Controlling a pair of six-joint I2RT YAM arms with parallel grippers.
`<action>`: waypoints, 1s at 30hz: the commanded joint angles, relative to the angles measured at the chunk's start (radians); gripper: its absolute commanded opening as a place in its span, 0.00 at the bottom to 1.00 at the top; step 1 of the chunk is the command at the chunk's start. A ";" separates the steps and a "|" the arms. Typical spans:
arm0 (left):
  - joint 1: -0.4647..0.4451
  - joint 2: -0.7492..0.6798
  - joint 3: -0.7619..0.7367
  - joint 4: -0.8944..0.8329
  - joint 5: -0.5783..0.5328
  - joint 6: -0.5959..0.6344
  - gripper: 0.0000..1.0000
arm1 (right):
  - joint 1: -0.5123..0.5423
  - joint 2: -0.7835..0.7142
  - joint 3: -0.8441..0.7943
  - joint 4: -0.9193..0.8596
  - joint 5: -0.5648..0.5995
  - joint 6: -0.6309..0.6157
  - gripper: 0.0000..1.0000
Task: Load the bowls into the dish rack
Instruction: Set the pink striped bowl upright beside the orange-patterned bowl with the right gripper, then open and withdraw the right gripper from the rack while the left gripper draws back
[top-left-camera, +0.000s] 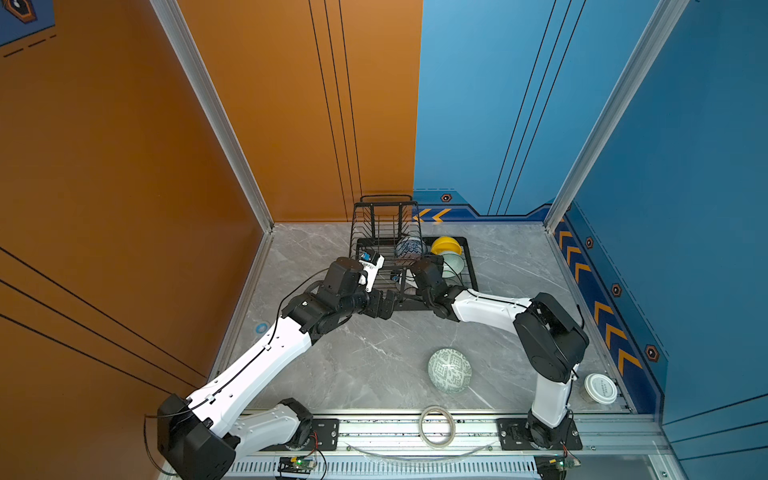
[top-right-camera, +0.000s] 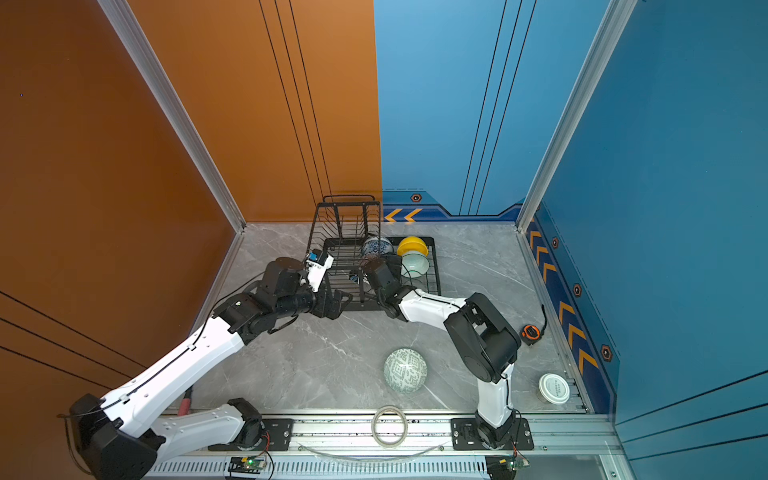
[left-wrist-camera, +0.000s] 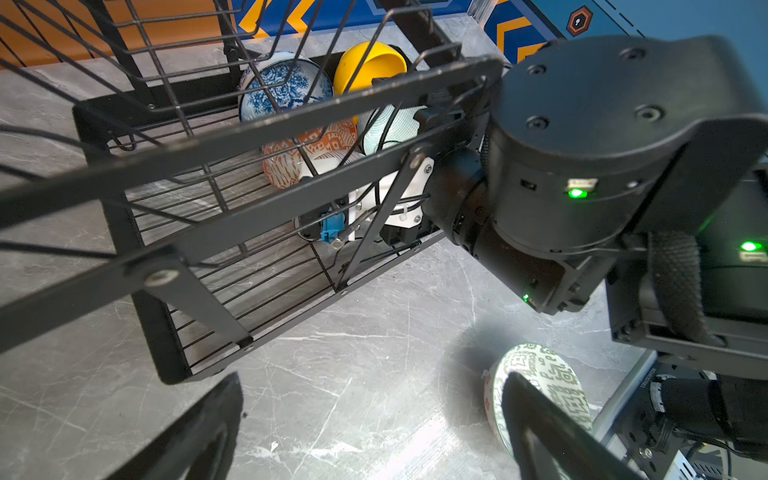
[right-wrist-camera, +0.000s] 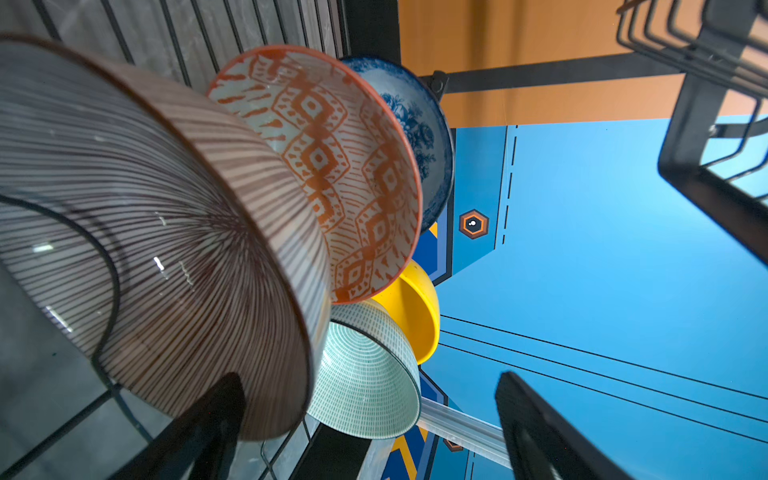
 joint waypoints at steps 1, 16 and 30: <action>0.002 -0.017 -0.011 -0.011 0.020 -0.013 0.98 | -0.001 0.006 0.019 -0.058 0.040 -0.009 0.93; 0.001 -0.033 -0.055 -0.012 0.014 -0.015 0.98 | -0.011 -0.036 0.007 -0.138 0.112 -0.001 0.94; -0.002 -0.049 -0.060 -0.012 0.016 -0.020 0.98 | -0.012 -0.107 -0.034 -0.177 0.161 0.041 0.93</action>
